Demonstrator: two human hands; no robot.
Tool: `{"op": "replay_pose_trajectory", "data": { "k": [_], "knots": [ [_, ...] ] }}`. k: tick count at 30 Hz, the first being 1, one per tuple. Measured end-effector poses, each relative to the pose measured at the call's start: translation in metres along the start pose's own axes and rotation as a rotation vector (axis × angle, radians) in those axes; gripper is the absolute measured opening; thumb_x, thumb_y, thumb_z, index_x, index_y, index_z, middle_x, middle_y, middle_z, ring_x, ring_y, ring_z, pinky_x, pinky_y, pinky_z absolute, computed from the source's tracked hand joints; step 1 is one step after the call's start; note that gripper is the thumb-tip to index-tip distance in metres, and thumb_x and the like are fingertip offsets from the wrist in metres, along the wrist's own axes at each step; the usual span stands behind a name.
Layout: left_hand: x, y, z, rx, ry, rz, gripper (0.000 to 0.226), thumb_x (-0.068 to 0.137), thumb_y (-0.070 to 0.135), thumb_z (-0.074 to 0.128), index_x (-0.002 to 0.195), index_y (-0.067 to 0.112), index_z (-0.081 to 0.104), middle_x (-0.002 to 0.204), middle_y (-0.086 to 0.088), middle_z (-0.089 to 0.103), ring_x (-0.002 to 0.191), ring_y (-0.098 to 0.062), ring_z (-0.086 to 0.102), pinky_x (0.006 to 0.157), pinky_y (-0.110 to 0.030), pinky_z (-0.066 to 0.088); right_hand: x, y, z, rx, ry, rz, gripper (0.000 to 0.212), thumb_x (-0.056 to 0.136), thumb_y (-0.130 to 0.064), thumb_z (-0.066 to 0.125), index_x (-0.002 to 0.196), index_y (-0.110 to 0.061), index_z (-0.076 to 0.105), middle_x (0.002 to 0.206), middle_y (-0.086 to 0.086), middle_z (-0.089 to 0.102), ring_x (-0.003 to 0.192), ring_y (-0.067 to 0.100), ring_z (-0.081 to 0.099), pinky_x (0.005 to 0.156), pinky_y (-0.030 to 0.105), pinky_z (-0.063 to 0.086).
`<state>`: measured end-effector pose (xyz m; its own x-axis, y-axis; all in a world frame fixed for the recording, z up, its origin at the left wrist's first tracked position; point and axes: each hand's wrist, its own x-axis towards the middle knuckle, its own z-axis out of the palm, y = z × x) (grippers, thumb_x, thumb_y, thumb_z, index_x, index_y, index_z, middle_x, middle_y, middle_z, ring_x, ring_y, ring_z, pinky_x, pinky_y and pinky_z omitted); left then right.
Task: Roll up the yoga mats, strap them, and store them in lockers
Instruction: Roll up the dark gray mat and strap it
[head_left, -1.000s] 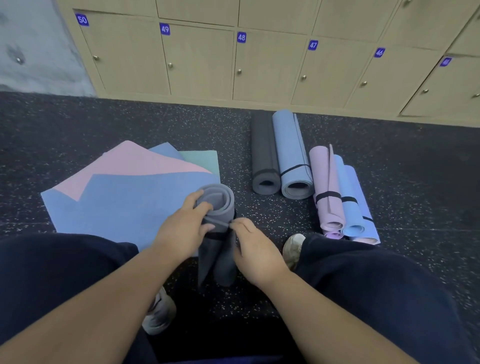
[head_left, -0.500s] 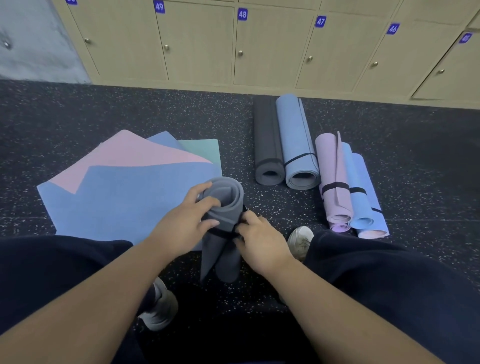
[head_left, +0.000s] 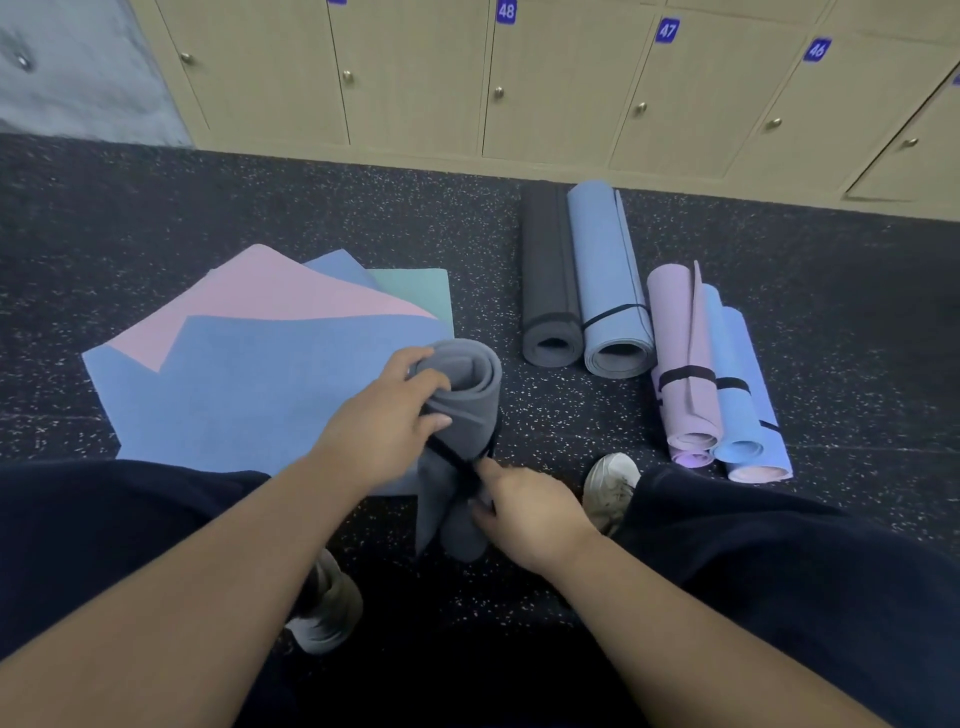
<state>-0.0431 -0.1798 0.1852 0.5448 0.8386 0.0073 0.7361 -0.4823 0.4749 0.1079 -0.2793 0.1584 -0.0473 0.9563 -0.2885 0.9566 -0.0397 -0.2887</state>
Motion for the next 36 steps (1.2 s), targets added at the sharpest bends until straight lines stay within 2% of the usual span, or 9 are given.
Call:
{"op": "replay_pose_trajectory", "data": {
  "k": [7, 15, 19, 22, 24, 26, 29, 33, 36],
  "knots": [
    [0.000, 0.008, 0.006, -0.039, 0.036, -0.046, 0.037, 0.086, 0.036, 0.068, 0.120, 0.024, 0.060, 0.139, 0.002, 0.030, 0.116, -0.020, 0.051, 0.093, -0.032, 0.044, -0.003, -0.030, -0.015, -0.008, 0.104, -0.159, 0.024, 0.095, -0.031, 0.044, 0.116, -0.019, 0.050, 0.112, 0.007, 0.062, 0.100, 0.034, 0.057, 0.069, 0.035, 0.034],
    [-0.007, 0.006, 0.009, -0.102, 0.042, 0.003, 0.035, 0.088, 0.027, 0.066, 0.122, 0.023, 0.059, 0.143, -0.001, 0.024, 0.117, -0.021, 0.051, 0.094, -0.029, 0.042, 0.000, -0.018, -0.035, 0.240, 0.482, 0.169, 0.023, 0.091, -0.020, 0.052, 0.112, -0.015, 0.044, 0.117, 0.001, 0.040, 0.083, 0.032, 0.057, 0.061, 0.032, 0.031],
    [-0.012, 0.008, 0.013, -0.162, 0.028, 0.005, 0.055, 0.086, 0.029, 0.068, 0.135, 0.032, 0.044, 0.152, 0.001, 0.003, 0.113, -0.023, 0.056, 0.096, -0.035, 0.045, -0.001, -0.014, -0.036, 0.321, 0.329, 0.122, 0.053, 0.089, -0.017, 0.053, 0.137, -0.031, 0.037, 0.141, -0.001, 0.028, 0.093, 0.032, 0.060, 0.078, 0.037, 0.047],
    [-0.010, 0.012, 0.015, -0.280, -0.065, -0.026, 0.089, 0.084, 0.029, 0.071, 0.150, 0.039, 0.012, 0.150, 0.001, 0.016, 0.120, -0.020, 0.050, 0.100, -0.037, 0.043, -0.003, -0.012, -0.037, 0.337, 0.231, 0.155, 0.053, 0.088, -0.017, 0.054, 0.137, -0.030, 0.041, 0.143, 0.006, 0.028, 0.105, 0.034, 0.057, 0.093, 0.037, 0.046],
    [-0.008, 0.018, 0.017, -0.195, -0.193, -0.018, 0.083, 0.086, 0.025, 0.067, 0.149, 0.040, 0.015, 0.144, -0.003, 0.030, 0.119, -0.021, 0.049, 0.100, -0.032, 0.040, -0.007, -0.013, -0.039, 0.367, 0.213, 0.163, 0.050, 0.087, -0.017, 0.054, 0.135, -0.026, 0.044, 0.138, 0.008, 0.032, 0.105, 0.033, 0.057, 0.094, 0.036, 0.044],
    [-0.008, 0.026, 0.019, -0.157, -0.223, -0.036, 0.064, 0.086, 0.021, 0.062, 0.142, 0.035, 0.034, 0.136, -0.006, 0.038, 0.114, -0.023, 0.051, 0.094, -0.027, 0.039, -0.012, -0.015, -0.042, 0.397, 0.213, 0.167, 0.045, 0.086, -0.018, 0.053, 0.131, -0.024, 0.048, 0.133, 0.007, 0.036, 0.103, 0.032, 0.057, 0.093, 0.036, 0.044],
    [-0.009, 0.042, 0.022, -0.175, -0.173, -0.069, 0.047, 0.084, 0.019, 0.059, 0.128, 0.031, 0.048, 0.127, -0.004, 0.041, 0.113, -0.024, 0.053, 0.094, -0.030, 0.041, -0.022, -0.013, -0.044, 0.423, 0.261, 0.198, 0.038, 0.088, -0.023, 0.052, 0.126, -0.025, 0.051, 0.131, 0.004, 0.038, 0.103, 0.031, 0.057, 0.091, 0.034, 0.044],
    [-0.005, 0.069, 0.022, -0.229, -0.053, -0.005, 0.046, 0.084, 0.016, 0.057, 0.126, 0.031, 0.044, 0.135, 0.004, 0.037, 0.112, -0.023, 0.053, 0.093, -0.036, 0.042, -0.034, -0.001, -0.052, 0.488, 0.416, 0.271, 0.029, 0.089, -0.031, 0.053, 0.118, -0.026, 0.054, 0.132, -0.003, 0.039, 0.100, 0.026, 0.058, 0.086, 0.030, 0.040],
    [-0.002, 0.092, 0.023, -0.490, 0.083, 0.115, 0.063, 0.086, 0.012, 0.059, 0.134, 0.042, 0.032, 0.145, 0.011, 0.030, 0.116, 0.002, 0.045, 0.096, -0.029, 0.040, -0.042, 0.009, -0.064, 0.570, 0.592, 0.288, 0.015, 0.092, -0.033, 0.054, 0.103, -0.023, 0.056, 0.131, -0.009, 0.038, 0.095, 0.014, 0.057, 0.084, 0.029, 0.041]
  ]
}}
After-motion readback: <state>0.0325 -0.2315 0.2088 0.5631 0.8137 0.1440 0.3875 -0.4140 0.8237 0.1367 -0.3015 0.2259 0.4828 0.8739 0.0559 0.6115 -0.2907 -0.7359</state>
